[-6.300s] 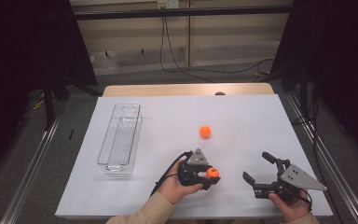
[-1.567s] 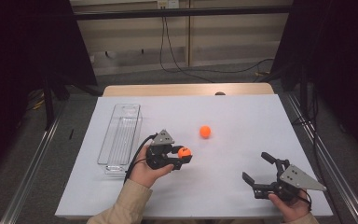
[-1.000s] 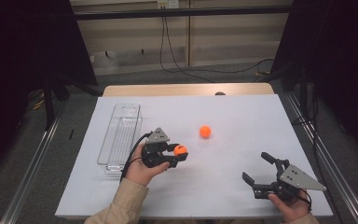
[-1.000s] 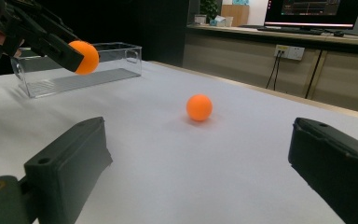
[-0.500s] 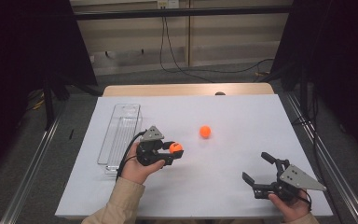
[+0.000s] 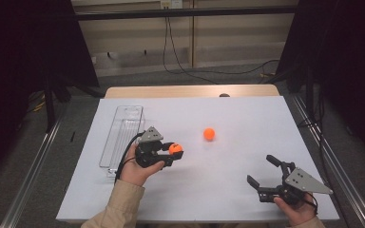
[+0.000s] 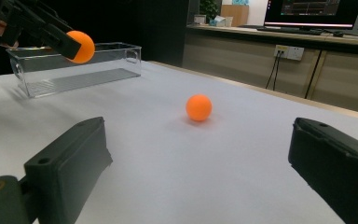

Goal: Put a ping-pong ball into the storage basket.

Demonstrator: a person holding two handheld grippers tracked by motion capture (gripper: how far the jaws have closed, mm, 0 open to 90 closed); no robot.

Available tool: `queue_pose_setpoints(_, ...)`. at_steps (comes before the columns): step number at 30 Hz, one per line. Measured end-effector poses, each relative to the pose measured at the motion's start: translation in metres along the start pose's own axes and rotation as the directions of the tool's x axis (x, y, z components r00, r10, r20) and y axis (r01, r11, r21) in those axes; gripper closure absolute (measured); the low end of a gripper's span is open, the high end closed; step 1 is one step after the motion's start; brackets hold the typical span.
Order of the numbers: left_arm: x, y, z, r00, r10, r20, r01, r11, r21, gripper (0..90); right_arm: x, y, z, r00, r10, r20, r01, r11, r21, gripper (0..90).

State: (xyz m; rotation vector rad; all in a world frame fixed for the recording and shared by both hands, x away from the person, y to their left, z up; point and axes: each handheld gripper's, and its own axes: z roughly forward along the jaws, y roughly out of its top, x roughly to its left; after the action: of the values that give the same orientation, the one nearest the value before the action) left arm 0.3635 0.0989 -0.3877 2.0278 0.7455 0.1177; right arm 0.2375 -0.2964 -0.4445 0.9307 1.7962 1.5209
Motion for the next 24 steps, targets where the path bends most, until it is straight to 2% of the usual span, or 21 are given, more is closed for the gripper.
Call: queue_pose_setpoints(24,0.010,-0.001,-0.012,0.9994,-0.016,-0.031,0.016,0.9998,-0.009,50.9,0.000,0.000,0.000,1.0000,0.001,-0.001,-0.001,1.000,-0.001,4.0)
